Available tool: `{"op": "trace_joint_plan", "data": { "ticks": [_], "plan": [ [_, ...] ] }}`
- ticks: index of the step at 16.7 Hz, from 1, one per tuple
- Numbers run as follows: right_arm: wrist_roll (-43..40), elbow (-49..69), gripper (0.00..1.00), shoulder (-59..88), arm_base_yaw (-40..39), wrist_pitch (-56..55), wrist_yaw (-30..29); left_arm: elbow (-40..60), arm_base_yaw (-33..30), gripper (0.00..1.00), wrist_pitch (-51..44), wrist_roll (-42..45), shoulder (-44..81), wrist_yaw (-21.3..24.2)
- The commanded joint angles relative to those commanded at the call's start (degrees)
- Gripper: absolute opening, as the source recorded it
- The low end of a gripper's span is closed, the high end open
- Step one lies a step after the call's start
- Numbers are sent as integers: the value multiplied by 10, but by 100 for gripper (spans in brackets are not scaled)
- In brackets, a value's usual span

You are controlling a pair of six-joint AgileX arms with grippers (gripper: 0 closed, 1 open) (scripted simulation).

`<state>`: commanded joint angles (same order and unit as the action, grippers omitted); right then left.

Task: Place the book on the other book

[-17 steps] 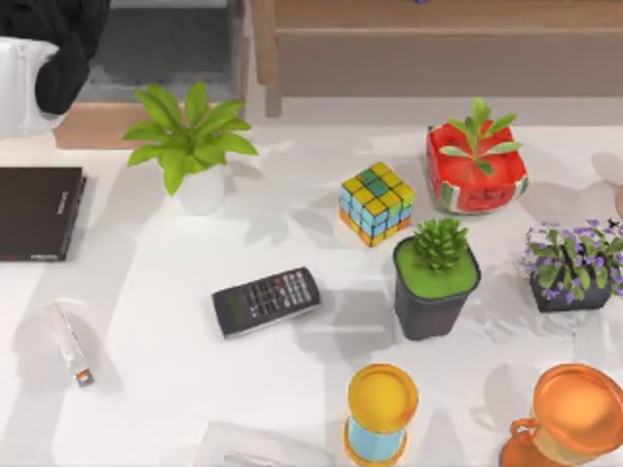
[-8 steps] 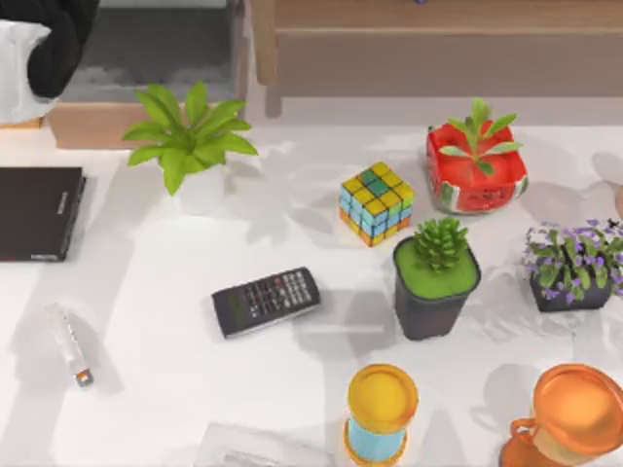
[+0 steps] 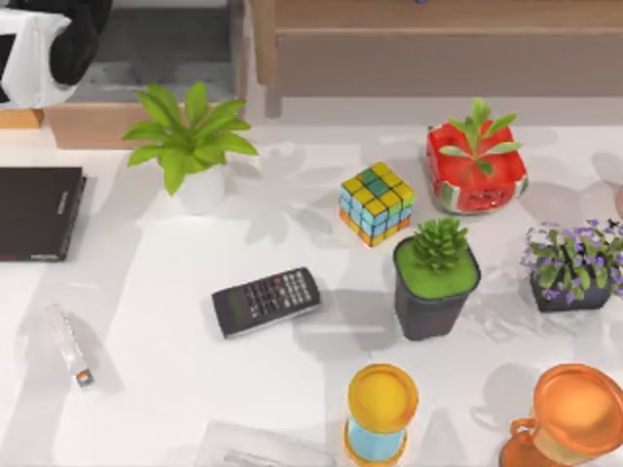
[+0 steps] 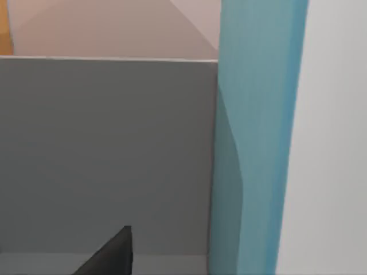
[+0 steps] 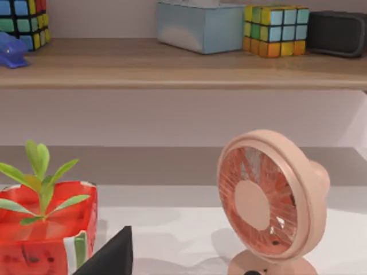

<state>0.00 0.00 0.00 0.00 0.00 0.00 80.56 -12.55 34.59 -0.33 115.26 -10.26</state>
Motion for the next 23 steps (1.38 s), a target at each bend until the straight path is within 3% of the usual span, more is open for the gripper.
{"op": "trace_joint_plan", "data": {
  "ticks": [1, 14, 23],
  "plan": [
    [0, 0, 100, 0, 0, 0, 0, 0, 0, 100, 0, 0, 0, 0],
    [0, 0, 100, 0, 0, 0, 0, 0, 0, 2, 0, 0, 0, 0],
    [0, 0, 100, 0, 0, 0, 0, 0, 0, 0, 0, 1, -1, 0]
  ]
}}
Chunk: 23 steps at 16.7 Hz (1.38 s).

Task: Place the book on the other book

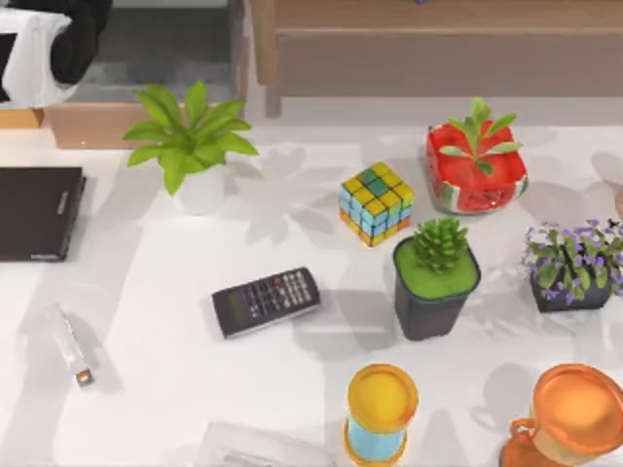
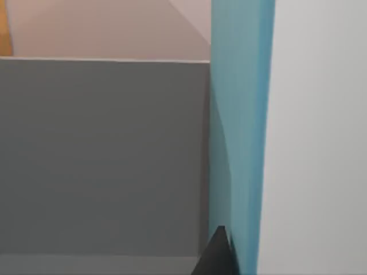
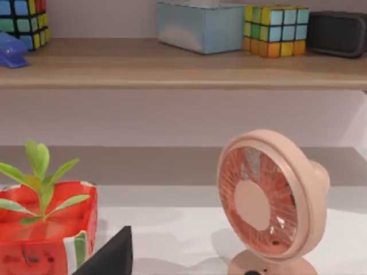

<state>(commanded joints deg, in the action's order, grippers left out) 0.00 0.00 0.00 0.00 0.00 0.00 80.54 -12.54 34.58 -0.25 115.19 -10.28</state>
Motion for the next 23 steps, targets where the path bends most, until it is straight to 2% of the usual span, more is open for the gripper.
{"op": "trace_joint_plan", "data": {
  "ticks": [8, 16, 23],
  "plan": [
    [0, 0, 100, 0, 0, 0, 0, 68, 6, 0, -83, 49, -79, 17],
    [0, 0, 100, 0, 0, 0, 0, -15, -2, 0, -12, 1, -29, -2],
    [0, 0, 100, 0, 0, 0, 0, -27, -1, 0, -10, 18, -44, 5]
  ]
}}
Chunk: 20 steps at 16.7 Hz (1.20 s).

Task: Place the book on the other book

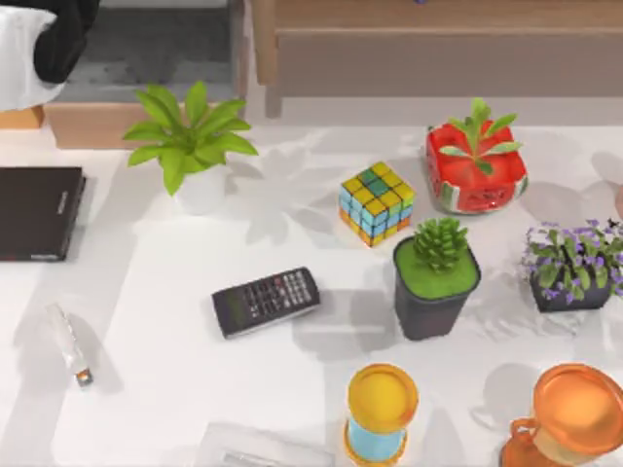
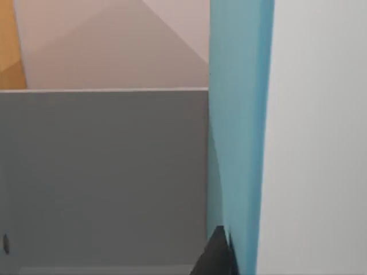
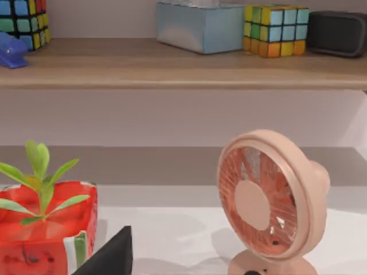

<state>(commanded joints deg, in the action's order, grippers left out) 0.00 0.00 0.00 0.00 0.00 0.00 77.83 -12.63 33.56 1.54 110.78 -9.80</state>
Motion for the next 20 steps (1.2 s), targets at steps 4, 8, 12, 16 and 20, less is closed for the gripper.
{"op": "trace_joint_plan", "data": {
  "ticks": [4, 8, 12, 16, 20],
  "plan": [
    [0, 0, 100, 0, 0, 0, 0, -55, 19, 0, 18, 100, -92, 30],
    [0, 0, 100, 0, 0, 0, 0, -111, 69, 0, 53, 291, -223, 74],
    [0, 0, 100, 0, 0, 0, 0, -190, 150, 0, 77, 537, -321, 124],
    [0, 0, 100, 0, 0, 0, 0, -314, 244, 0, 63, 764, -332, 179],
    [0, 0, 100, 0, 0, 0, 0, -420, 294, 0, 32, 919, -275, 240]
  ]
}}
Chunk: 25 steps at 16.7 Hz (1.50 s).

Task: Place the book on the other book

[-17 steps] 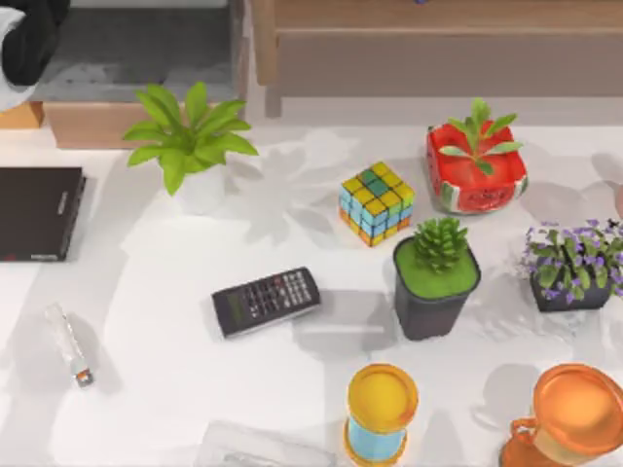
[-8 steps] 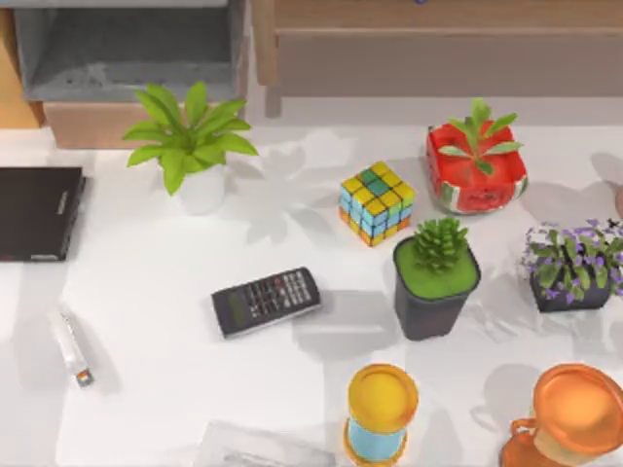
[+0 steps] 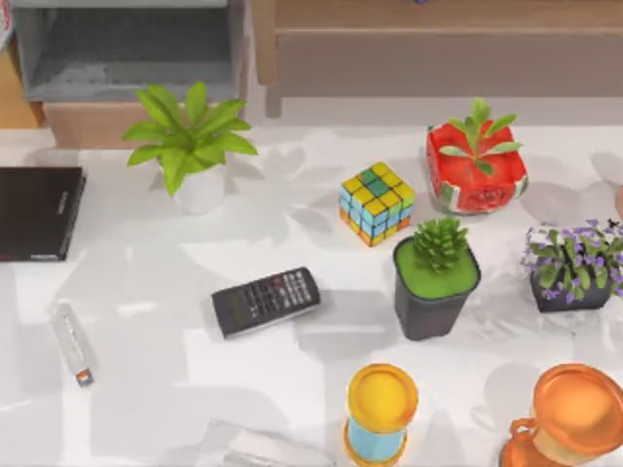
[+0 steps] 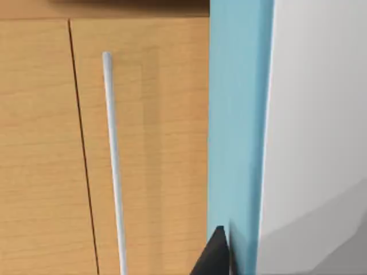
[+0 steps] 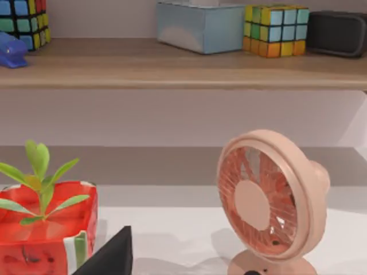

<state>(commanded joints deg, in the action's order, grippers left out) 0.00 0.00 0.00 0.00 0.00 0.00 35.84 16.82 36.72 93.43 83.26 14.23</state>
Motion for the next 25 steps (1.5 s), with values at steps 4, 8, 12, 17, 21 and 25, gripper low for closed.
{"op": "trace_joint_plan", "data": {
  "ticks": [4, 8, 12, 17, 21, 25],
  "plan": [
    [0, 0, 100, 0, 0, 0, 0, -43, 10, 0, -33, 69, 91, 32],
    [0, 0, 100, 0, 0, 0, 0, -44, 10, 0, -44, 78, 122, 36],
    [0, 0, 100, 0, 0, 0, 0, -43, 8, 0, -43, 78, 122, 35],
    [0, 0, 100, 0, 0, 0, 0, -36, 6, 0, -39, 76, 135, 33],
    [0, 0, 100, 0, 0, 0, 0, -36, 6, 23, -39, 76, 135, 33],
    [0, 0, 100, 0, 0, 0, 0, -36, 6, 53, -39, 76, 135, 33]
  ]
}}
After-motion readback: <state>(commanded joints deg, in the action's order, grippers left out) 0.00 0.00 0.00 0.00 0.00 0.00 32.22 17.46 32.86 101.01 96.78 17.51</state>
